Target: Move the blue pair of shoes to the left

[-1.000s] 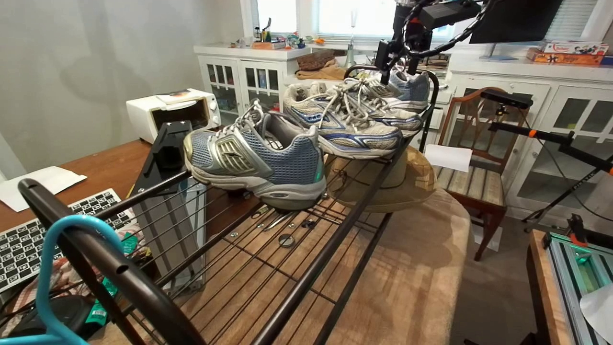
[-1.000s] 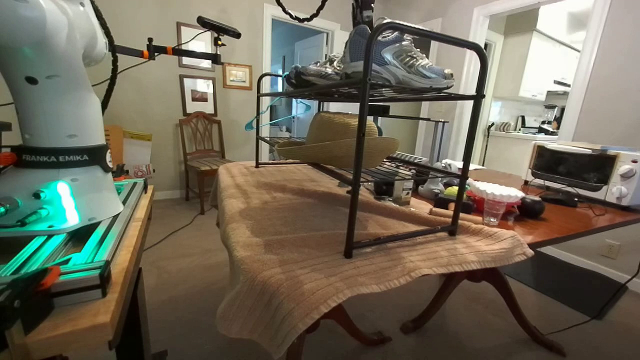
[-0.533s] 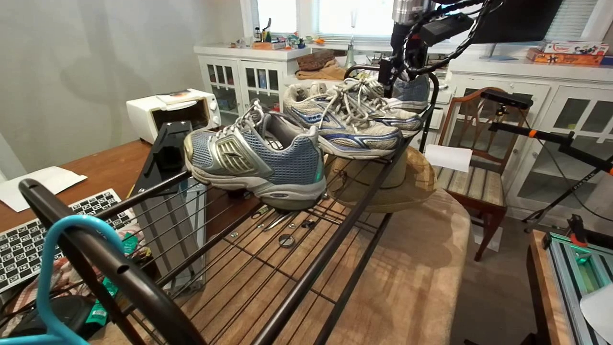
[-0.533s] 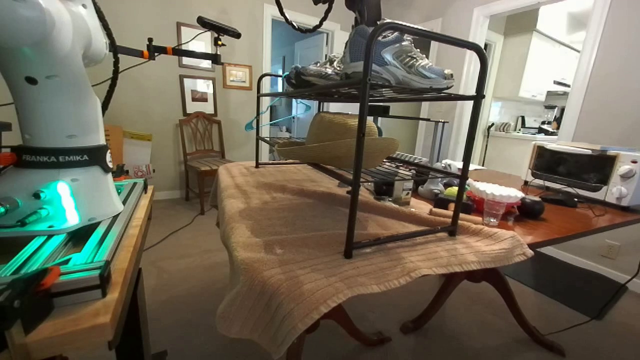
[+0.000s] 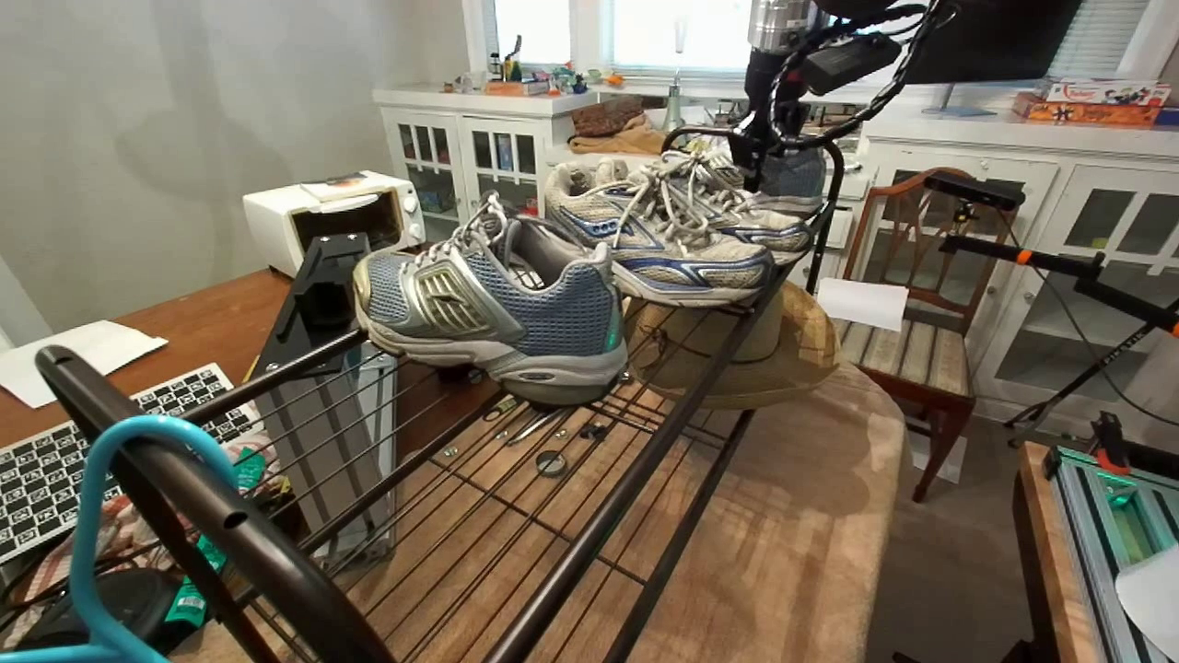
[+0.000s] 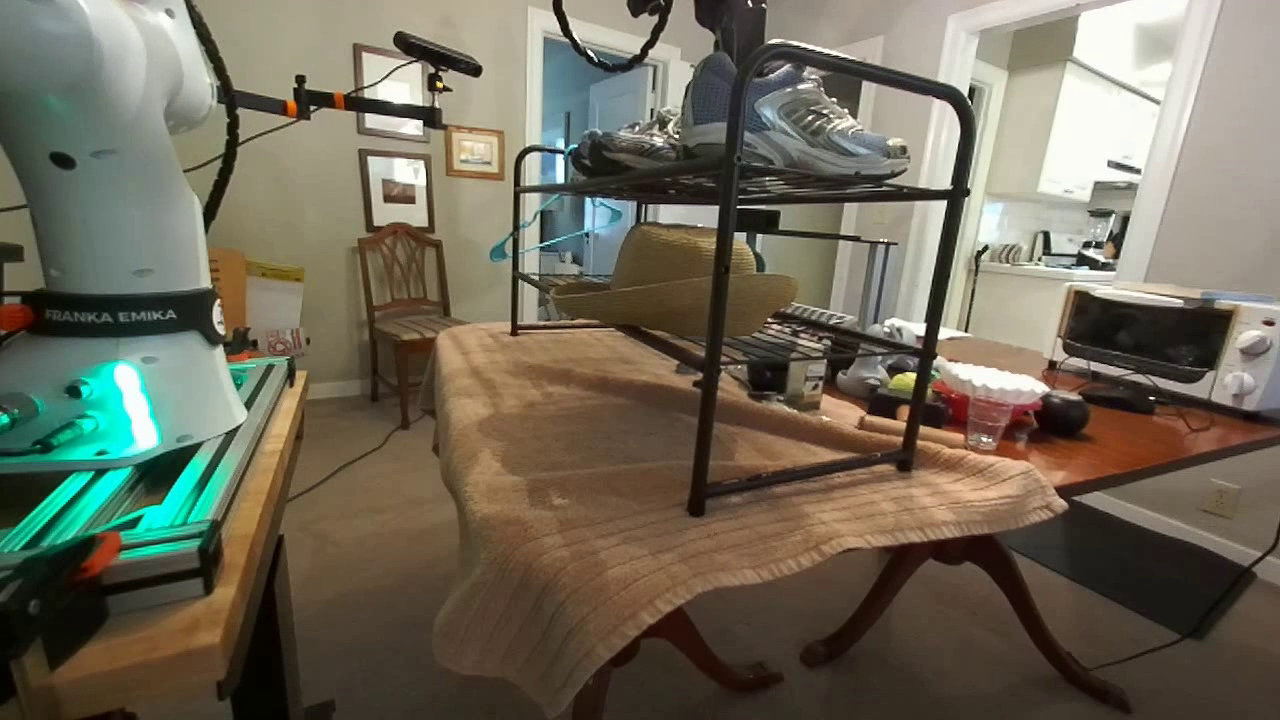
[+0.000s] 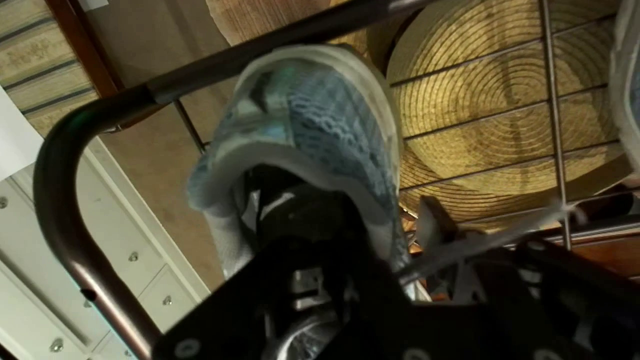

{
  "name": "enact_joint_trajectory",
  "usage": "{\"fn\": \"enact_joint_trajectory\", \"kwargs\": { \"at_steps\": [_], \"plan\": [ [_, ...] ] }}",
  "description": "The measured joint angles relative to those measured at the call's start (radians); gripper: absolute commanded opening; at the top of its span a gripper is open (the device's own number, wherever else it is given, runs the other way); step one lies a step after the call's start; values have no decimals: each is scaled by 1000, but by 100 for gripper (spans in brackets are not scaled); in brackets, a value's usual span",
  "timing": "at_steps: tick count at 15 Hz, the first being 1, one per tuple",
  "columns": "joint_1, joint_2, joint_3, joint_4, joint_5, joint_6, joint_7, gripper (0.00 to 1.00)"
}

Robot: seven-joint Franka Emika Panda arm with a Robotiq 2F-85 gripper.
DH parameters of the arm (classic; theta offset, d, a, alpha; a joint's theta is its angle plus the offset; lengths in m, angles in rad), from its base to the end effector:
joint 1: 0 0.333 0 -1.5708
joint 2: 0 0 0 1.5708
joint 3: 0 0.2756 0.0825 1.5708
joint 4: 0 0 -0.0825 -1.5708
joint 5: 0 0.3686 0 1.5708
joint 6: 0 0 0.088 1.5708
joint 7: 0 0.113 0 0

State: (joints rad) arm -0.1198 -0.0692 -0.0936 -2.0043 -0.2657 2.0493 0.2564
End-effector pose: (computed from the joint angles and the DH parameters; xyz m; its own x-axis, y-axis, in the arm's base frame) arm 0.5225 -0.1300 0.4589 0.9298 -0.3330 0.1567 -0.3605 -0.9097 0.2061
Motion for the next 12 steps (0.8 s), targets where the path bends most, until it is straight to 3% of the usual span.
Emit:
{"fn": "enact_joint_trajectory", "kwargs": {
  "at_steps": [12],
  "plan": [
    [32, -25, 52, 48, 9, -5, 2, 3]
  ]
}}
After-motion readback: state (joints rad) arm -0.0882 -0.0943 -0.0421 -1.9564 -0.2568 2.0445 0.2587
